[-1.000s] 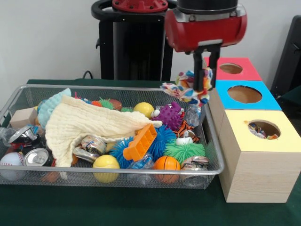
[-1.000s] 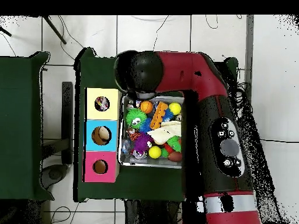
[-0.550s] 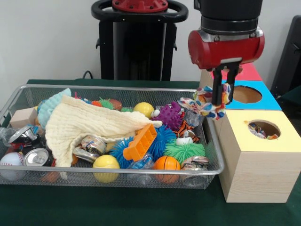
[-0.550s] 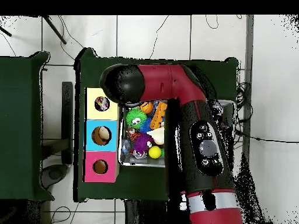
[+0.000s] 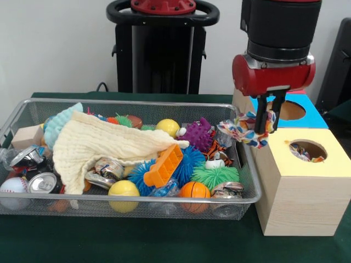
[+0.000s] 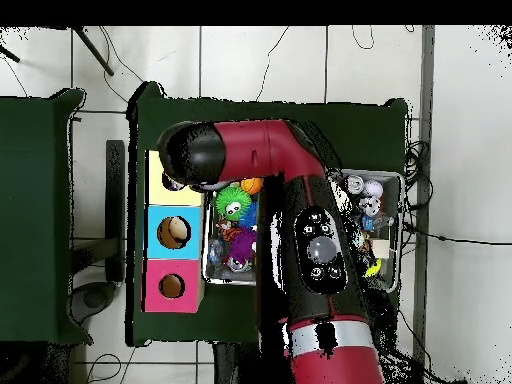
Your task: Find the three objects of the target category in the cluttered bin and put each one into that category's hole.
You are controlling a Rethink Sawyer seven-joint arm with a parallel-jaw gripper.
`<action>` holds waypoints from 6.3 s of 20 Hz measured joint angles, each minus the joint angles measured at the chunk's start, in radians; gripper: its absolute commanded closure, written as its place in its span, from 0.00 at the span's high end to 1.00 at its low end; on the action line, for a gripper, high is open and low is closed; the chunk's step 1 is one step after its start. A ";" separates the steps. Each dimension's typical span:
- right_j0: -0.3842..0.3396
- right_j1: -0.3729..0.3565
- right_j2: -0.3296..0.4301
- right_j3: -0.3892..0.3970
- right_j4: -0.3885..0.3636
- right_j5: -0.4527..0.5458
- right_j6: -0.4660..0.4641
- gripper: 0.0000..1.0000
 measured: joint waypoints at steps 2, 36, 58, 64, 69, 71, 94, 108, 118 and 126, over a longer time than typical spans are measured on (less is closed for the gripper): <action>0.013 0.007 -0.010 -0.002 0.005 0.000 0.011 0.00; 0.205 0.120 -0.175 -0.123 0.103 -0.002 0.075 0.00; 0.269 0.149 -0.324 -0.117 0.230 -0.006 0.323 0.00; 0.281 0.150 -0.345 -0.117 0.248 -0.006 0.356 0.00; 0.308 0.150 -0.362 -0.117 0.257 -0.006 0.373 0.00; 0.317 0.150 -0.367 -0.117 0.261 -0.006 0.375 0.00; 0.348 0.232 -0.375 -0.122 0.306 -0.055 0.375 0.00; 0.346 0.324 -0.376 -0.141 0.312 -0.171 0.375 0.00; 0.343 0.327 -0.376 -0.145 0.313 -0.188 0.375 0.00; 0.345 0.329 -0.377 -0.145 0.313 -0.185 0.375 1.00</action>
